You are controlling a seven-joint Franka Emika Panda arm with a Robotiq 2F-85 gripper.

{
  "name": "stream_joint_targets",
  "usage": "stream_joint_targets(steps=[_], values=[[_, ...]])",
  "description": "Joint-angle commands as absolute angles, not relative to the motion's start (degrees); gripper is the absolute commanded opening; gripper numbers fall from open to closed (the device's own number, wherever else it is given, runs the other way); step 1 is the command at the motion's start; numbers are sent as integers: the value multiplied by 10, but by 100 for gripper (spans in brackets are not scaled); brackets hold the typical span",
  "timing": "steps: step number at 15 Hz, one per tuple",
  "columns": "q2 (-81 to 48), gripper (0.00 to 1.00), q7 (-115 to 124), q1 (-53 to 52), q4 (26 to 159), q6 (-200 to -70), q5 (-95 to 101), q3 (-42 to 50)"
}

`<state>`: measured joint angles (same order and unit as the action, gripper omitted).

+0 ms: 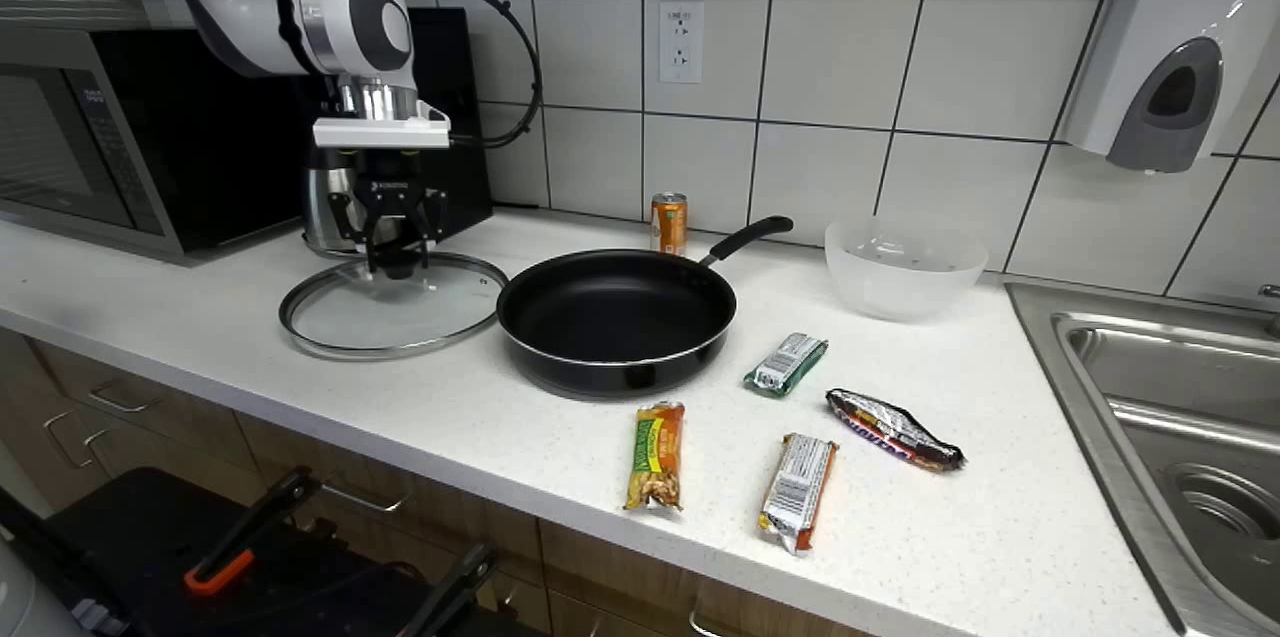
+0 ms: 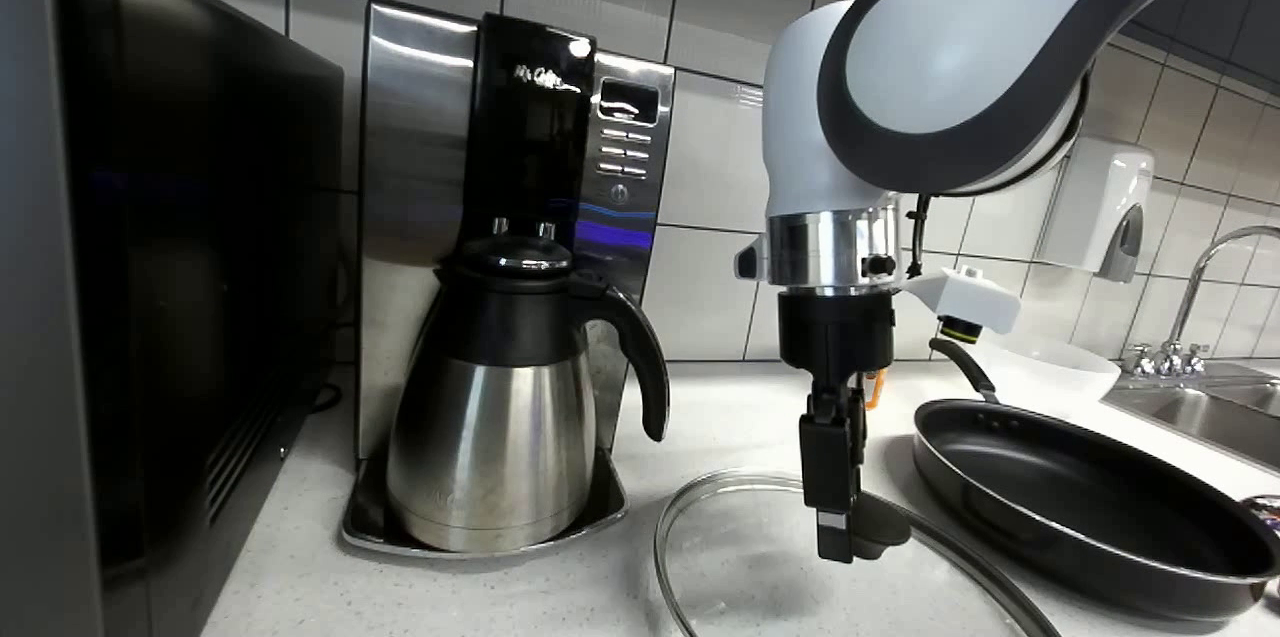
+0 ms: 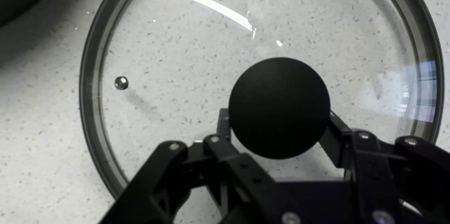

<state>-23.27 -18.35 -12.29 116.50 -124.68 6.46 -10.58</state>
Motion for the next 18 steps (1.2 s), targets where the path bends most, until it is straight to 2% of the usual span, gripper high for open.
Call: stream_joint_targets(steps=[1,2,3,6,8,18], values=[[-237,37,-168,-122,1144,-1222,74,-109],[-236,41,-167,-122,1145,-1223,74,-109],[-236,71,-168,-122,1145,-1221,73,-109],[-234,97,-171,-121,1144,-1219,72,-110],[-230,100,-175,-119,1143,-1214,69,-112],[-157,100,-191,-101,1161,-1168,68,-104]])
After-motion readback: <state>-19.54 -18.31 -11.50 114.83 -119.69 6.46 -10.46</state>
